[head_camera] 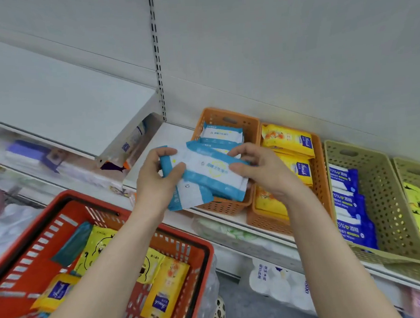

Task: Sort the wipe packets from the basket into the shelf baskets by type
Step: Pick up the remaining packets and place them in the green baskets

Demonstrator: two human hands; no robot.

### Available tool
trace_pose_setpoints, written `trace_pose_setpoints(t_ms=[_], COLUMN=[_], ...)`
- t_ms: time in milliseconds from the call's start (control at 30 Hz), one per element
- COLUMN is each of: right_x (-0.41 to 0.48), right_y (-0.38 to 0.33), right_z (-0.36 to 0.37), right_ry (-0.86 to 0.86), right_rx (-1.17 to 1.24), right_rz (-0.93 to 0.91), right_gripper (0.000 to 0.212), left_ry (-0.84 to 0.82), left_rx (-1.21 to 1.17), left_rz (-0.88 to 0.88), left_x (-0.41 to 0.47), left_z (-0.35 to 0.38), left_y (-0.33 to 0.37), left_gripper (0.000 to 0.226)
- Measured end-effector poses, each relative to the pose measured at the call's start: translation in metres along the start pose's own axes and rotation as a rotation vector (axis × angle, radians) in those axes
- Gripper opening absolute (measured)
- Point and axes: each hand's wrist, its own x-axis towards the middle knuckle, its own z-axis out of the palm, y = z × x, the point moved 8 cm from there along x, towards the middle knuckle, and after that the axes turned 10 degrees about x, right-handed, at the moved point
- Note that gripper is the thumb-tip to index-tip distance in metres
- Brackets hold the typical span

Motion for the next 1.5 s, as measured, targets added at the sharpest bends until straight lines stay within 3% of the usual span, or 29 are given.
trace_pose_setpoints(t_ms=[100,167,367,567,933,1033,1133,1233,1300,1500], right_x=[0.031,0.053,0.14,0.166,0.181,0.156,0.106,0.06,0.037,0.038], right_y=[-0.017,-0.029,-0.009,0.026,0.051,0.023,-0.013,-0.001,0.011,0.022], right_z=[-0.055,-0.07,-0.041,-0.025,-0.015,-0.012,-0.004,0.036,0.061,0.026], right_ry=[0.366,0.458,0.192,0.032,0.03,0.152,0.303,0.017,-0.173,-0.068], right_rx=[-0.258,-0.48,-0.727,-0.984,-1.341,-1.196,-0.701,-0.16,0.019,0.26], right_rz=[-0.187,-0.235,-0.197,-0.21,-0.16,-0.256,-0.331,-0.006,0.106,0.154], right_gripper=[0.021,0.023,0.031,0.049,0.05,0.049,0.027,0.023,0.025,0.008], left_ry=[0.064,0.09,0.077,0.088,0.039,0.035,0.017,0.009,0.001,-0.059], left_rx=[0.005,-0.004,-0.017,-0.033,-0.022,-0.058,-0.084,-0.108,-0.113,-0.148], left_rz=[0.011,0.009,-0.019,-0.021,-0.052,-0.063,-0.075,-0.066,-0.057,-0.081], left_x=[0.008,0.014,0.026,0.036,0.036,0.033,0.032,0.03,0.028,0.024], left_z=[-0.014,-0.022,-0.02,-0.015,-0.001,-0.001,0.0,0.004,0.008,0.029], left_y=[-0.002,-0.006,-0.015,-0.013,-0.013,-0.011,-0.009,-0.005,-0.004,-0.002], left_gripper=[0.033,0.04,0.051,0.05,0.048,0.046,0.046,0.049,0.052,0.046])
